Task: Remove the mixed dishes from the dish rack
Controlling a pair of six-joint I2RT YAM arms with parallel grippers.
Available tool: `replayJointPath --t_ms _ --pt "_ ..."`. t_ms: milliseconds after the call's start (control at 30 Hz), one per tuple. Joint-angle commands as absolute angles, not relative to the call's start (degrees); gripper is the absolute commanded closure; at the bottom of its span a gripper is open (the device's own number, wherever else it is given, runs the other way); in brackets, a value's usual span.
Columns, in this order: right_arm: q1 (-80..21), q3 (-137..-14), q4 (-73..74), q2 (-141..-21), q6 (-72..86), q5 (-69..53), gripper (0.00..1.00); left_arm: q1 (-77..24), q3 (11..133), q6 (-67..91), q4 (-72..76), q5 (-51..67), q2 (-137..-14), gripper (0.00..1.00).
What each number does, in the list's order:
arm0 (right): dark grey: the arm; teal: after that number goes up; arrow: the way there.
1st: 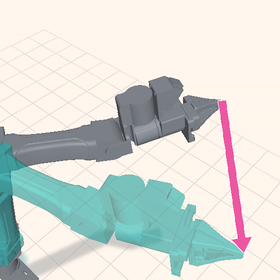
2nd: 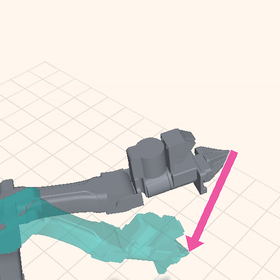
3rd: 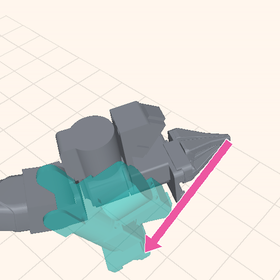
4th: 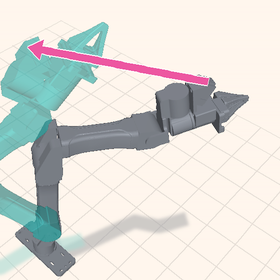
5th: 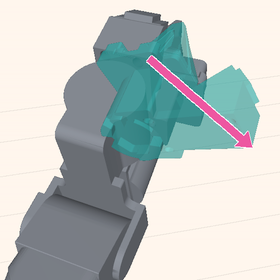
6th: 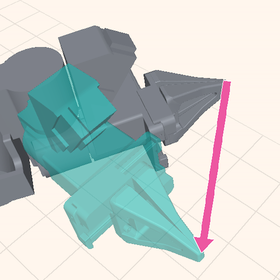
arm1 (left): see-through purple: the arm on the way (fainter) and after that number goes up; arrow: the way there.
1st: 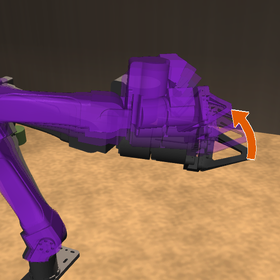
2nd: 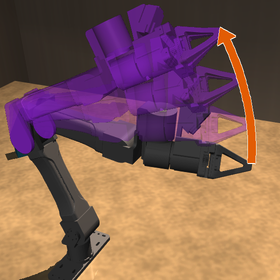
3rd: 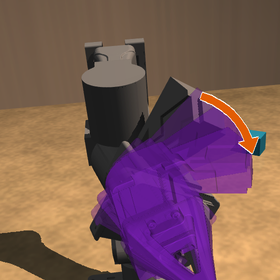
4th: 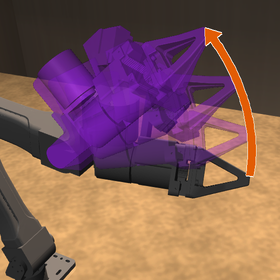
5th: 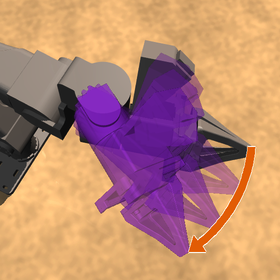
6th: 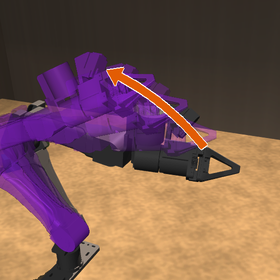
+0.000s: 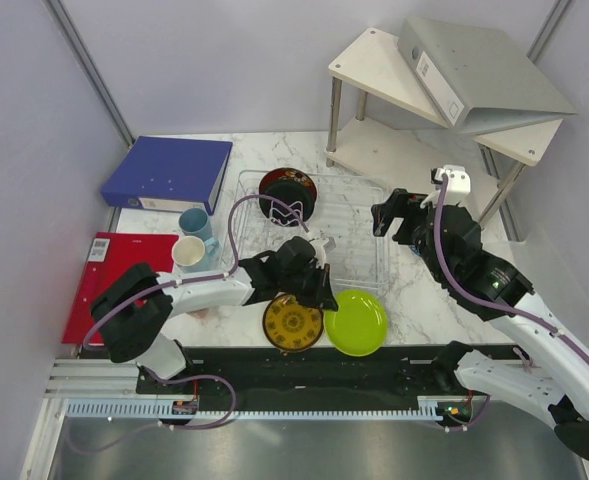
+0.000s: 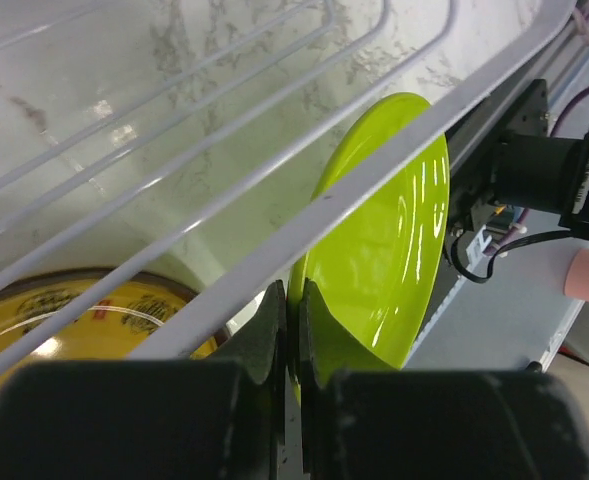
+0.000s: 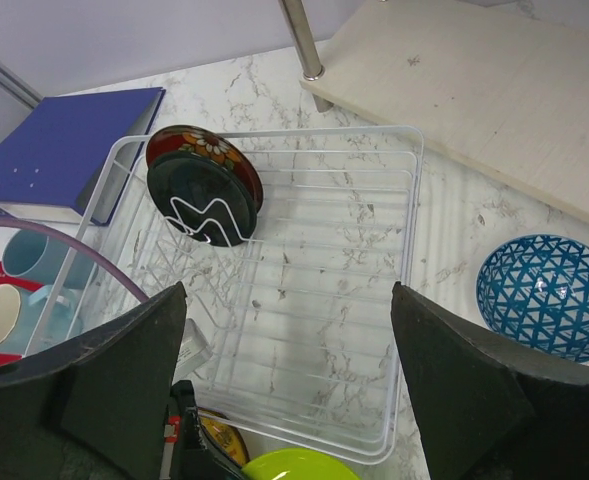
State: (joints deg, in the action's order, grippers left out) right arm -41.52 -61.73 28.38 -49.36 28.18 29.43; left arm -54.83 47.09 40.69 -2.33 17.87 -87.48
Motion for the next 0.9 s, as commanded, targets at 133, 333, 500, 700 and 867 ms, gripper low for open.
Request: replayJointPath --t_ms 133,333,500,700,867 --pt "-41.66 -59.5 26.98 -48.69 26.98 30.15 0.11 -55.2 51.15 39.99 3.42 15.21 -92.89 0.98" --pt "-41.66 -58.54 26.46 -48.6 26.81 30.23 0.11 -55.28 50.54 39.81 4.22 14.5 -95.27 0.98" --pt "-41.66 -57.48 26.28 -48.17 26.81 30.58 0.11 -55.46 47.12 40.43 6.85 14.33 -93.17 0.98" --pt "-41.66 -56.69 25.66 -47.9 27.25 30.41 0.11 -56.07 42.37 39.99 10.45 10.91 -83.26 0.98" --pt "-41.66 -55.64 25.05 -47.72 27.86 29.88 0.11 -57.04 37.28 41.92 13.71 5.54 -76.3 0.98"
